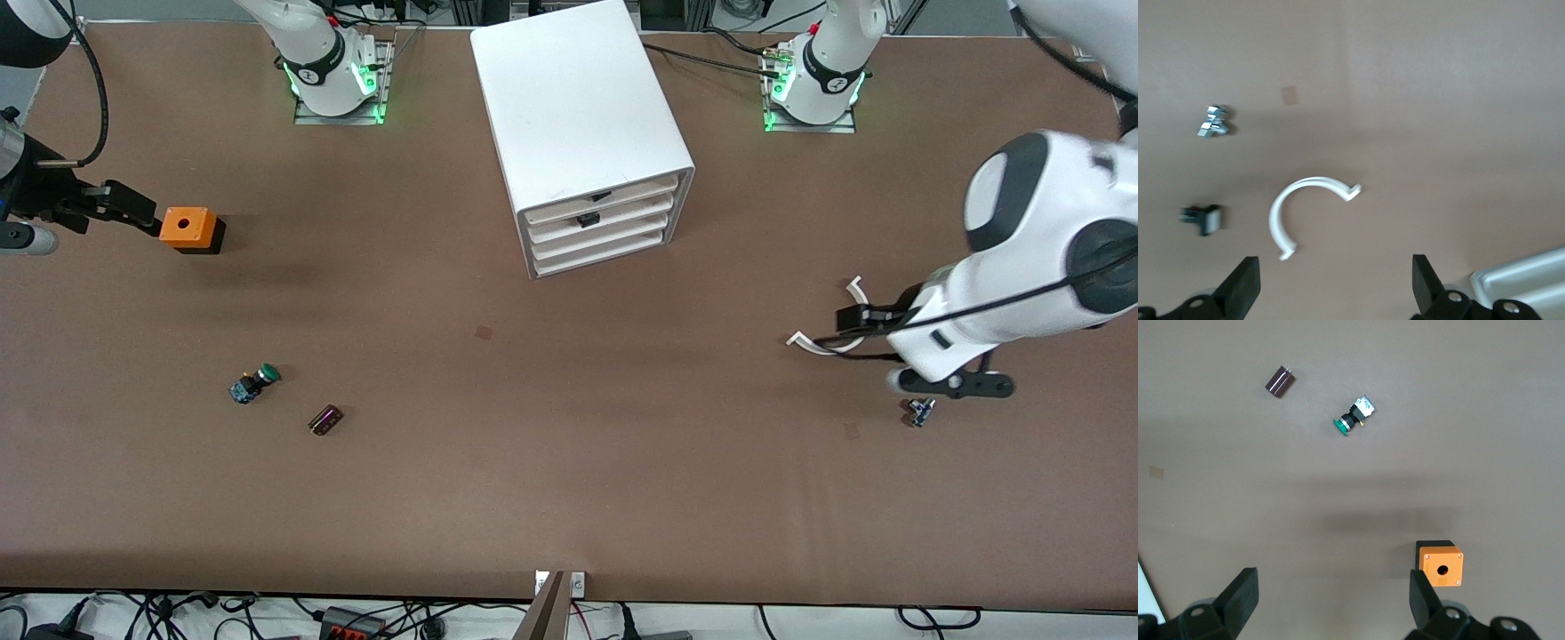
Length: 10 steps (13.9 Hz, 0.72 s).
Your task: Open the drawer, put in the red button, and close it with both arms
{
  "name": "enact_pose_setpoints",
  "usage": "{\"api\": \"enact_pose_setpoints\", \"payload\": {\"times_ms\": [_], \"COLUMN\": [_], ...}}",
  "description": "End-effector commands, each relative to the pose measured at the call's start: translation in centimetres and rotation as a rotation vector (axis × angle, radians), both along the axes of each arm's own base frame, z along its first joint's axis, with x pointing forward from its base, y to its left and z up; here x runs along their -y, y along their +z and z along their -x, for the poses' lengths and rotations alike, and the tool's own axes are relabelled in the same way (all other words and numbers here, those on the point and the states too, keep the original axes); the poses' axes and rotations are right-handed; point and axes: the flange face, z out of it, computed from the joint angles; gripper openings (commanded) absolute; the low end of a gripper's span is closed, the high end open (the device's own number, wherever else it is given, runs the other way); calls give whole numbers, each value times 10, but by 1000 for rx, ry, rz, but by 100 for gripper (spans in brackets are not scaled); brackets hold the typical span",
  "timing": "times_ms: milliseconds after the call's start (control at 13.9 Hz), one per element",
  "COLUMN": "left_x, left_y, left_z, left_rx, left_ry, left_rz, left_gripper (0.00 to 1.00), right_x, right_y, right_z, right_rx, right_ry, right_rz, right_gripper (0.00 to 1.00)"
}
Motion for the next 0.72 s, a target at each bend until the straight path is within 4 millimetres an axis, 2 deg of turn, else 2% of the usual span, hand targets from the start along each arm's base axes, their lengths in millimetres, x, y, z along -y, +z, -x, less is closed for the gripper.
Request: {"api": "enact_pose_setpoints", "payload": {"times_ms": [0, 72, 144, 288, 360, 505, 649], "left_x": [-35, -37, -51, -64, -73, -78, -71], "left_y": [53, 72, 84, 96, 95, 75, 74], "left_z": [26, 42, 58, 83, 93, 115, 115], "left_rx": [23, 34, 38, 70, 124, 259, 263], "left_ry": [-118, -151, -129, -74, -55, -41, -52], "left_rz": [-23, -41, -59, -26, -26, -25, -24], "left_gripper": [100, 100, 100, 100, 100, 100, 100], "right_x": [-1, -1, -1, -1, -1, -1, -1], "right_y": [7, 8, 8, 8, 8, 7, 7], "right_z": [8, 9, 10, 10, 9, 7, 7], "right_rx": [12, 14, 11, 9, 15, 29, 26], "right_ry": [4, 4, 4, 4, 3, 4, 3], "right_rz": [2, 3, 3, 1, 2, 1, 1], "right_gripper": [100, 100, 100, 100, 100, 100, 100]}}
